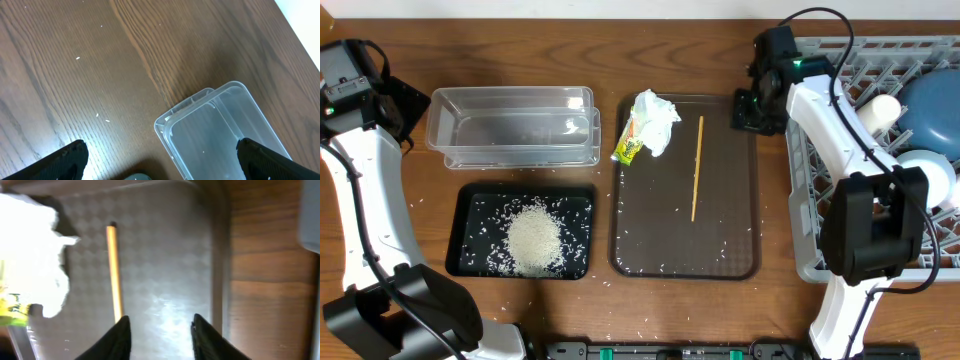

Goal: Sort waste into correct bins and load items into the dishwasher rack

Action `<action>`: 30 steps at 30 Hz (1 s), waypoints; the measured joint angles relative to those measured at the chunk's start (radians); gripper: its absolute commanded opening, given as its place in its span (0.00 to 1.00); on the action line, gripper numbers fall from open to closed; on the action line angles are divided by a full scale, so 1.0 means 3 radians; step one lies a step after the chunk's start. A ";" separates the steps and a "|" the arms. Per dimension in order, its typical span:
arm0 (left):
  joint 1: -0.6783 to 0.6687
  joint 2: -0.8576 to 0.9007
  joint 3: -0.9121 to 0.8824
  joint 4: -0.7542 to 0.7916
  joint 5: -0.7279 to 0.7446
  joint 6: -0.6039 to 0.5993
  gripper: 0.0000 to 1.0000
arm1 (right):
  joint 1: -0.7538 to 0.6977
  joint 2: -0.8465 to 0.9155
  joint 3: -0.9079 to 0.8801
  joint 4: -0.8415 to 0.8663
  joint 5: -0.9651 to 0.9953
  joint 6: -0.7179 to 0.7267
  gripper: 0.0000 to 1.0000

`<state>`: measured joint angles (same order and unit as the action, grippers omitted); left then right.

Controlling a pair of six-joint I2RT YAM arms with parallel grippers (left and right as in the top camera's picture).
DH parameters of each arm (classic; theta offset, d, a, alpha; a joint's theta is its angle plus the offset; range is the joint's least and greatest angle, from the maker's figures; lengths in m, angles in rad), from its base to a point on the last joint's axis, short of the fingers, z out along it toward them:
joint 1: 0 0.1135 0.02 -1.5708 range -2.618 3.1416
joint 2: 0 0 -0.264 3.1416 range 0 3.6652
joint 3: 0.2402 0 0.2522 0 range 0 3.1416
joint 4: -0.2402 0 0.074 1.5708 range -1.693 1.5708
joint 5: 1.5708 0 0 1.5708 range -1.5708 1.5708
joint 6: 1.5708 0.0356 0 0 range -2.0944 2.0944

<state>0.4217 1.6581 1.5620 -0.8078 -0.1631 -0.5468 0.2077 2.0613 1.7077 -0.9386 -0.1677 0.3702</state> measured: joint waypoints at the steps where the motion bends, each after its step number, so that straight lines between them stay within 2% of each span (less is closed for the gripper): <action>1: 0.0000 0.0000 0.0000 0.0000 0.0000 0.0000 0.98 | 0.0033 0.0000 -0.0011 0.0056 -0.0008 -0.0001 0.42; 5: 0.0000 0.0000 0.0000 0.0000 0.0000 0.0000 0.98 | 0.0239 0.0000 -0.0092 0.0233 0.0034 0.0050 0.39; 10: 0.0000 0.0000 0.0000 0.0000 0.0000 0.0000 0.98 | 0.0618 0.0019 -0.0230 0.0294 0.0373 0.0290 0.43; 15: 0.0000 0.0000 0.0000 0.0000 0.0000 0.0000 0.98 | 0.0860 0.0120 -0.0254 0.0319 0.0640 0.0412 0.40; 24: 0.0000 0.0000 0.0000 0.0000 0.0000 0.0000 0.98 | 0.0885 0.0346 -0.0268 0.0326 0.0876 0.0535 0.43; 30: 0.0000 0.0000 0.0000 0.0000 0.0000 0.0000 0.98 | 0.0841 0.0467 -0.0267 0.0337 0.0879 0.0553 0.35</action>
<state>0.4217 1.6581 1.5620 -0.8078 -0.1631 -0.5468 0.4599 2.2013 1.6276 -0.8375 0.0959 0.5362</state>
